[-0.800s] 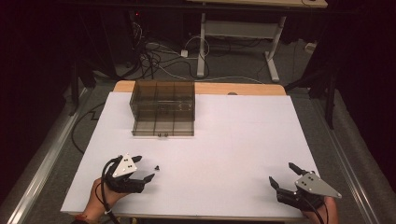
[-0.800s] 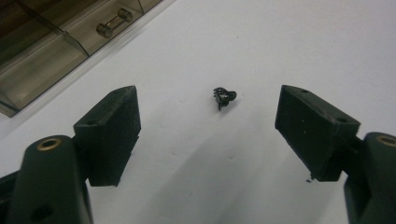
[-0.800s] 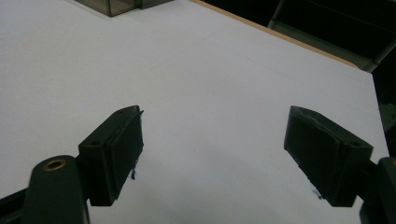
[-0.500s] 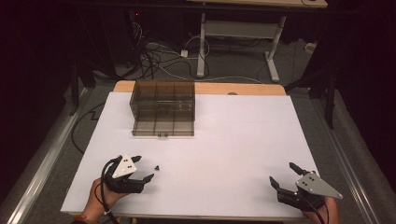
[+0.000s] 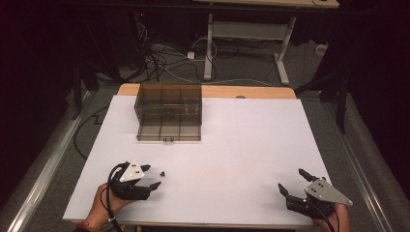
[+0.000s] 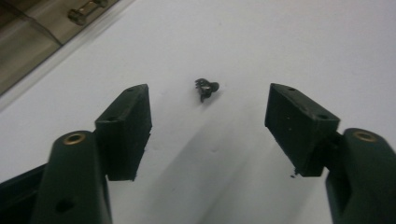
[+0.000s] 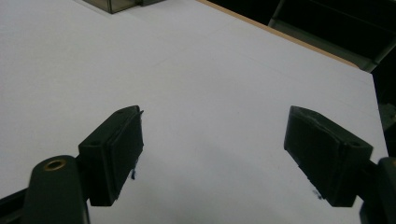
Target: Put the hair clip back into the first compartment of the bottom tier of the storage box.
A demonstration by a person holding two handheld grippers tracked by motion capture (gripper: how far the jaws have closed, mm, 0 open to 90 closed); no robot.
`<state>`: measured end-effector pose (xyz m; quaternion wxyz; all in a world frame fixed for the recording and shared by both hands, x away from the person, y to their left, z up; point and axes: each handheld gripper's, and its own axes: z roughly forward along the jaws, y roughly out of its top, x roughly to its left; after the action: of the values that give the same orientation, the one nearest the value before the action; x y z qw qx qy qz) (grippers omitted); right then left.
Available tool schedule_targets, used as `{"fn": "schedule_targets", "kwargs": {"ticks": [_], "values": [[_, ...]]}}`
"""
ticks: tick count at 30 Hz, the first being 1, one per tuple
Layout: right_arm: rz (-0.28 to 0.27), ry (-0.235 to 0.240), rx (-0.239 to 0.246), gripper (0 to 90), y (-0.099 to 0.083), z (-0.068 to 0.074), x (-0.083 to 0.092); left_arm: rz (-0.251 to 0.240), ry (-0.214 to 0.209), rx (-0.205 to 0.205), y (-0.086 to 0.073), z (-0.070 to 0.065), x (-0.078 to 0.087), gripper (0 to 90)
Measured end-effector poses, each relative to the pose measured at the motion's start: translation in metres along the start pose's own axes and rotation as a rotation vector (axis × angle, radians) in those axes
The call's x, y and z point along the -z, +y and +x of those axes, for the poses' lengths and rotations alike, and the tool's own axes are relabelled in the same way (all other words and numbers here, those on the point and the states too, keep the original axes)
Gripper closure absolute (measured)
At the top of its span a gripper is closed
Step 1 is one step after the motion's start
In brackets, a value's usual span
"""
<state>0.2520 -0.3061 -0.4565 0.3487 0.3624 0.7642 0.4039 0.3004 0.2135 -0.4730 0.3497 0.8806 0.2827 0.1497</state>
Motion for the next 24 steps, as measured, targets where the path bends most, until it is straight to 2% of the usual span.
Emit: {"fn": "schedule_targets", "kwargs": {"ticks": [2, 6, 10, 13, 14, 20, 21, 24], "values": [[0.001, -0.001, -0.003, 19.8, 0.0, 0.0, 0.0, 0.025, 0.005, 0.0, 0.003, 0.0, -0.006, 34.6], [-0.001, 0.0, 0.002, 19.8, 0.0, 0.0, 0.0, 0.043, -0.027, 0.016, 0.008, 0.005, -0.017, 42.4], [0.006, 0.001, 0.007, 19.8, -0.001, 0.001, -0.002, 0.075, -0.056, 0.014, 0.012, 0.009, -0.026, 47.6], [0.008, 0.003, 0.006, 19.8, -0.001, 0.001, -0.002, 0.069, -0.066, 0.036, 0.013, 0.011, -0.029, 50.9], [0.008, 0.003, 0.006, 19.8, -0.001, 0.001, -0.002, 0.062, -0.082, 0.042, 0.013, 0.011, -0.03, 54.2], [0.006, 0.001, 0.006, 19.8, -0.001, 0.001, -0.001, 0.063, -0.097, 0.046, 0.015, 0.008, -0.031, 67.1], [0.005, 0.001, 0.01, 19.8, -0.001, 0.001, -0.001, 0.06, -0.097, 0.044, 0.015, 0.007, -0.031, 71.4], [0.006, 0.003, 0.008, 19.8, -0.001, 0.001, -0.001, 0.065, -0.076, 0.041, 0.016, 0.003, -0.031, 73.0]]}}
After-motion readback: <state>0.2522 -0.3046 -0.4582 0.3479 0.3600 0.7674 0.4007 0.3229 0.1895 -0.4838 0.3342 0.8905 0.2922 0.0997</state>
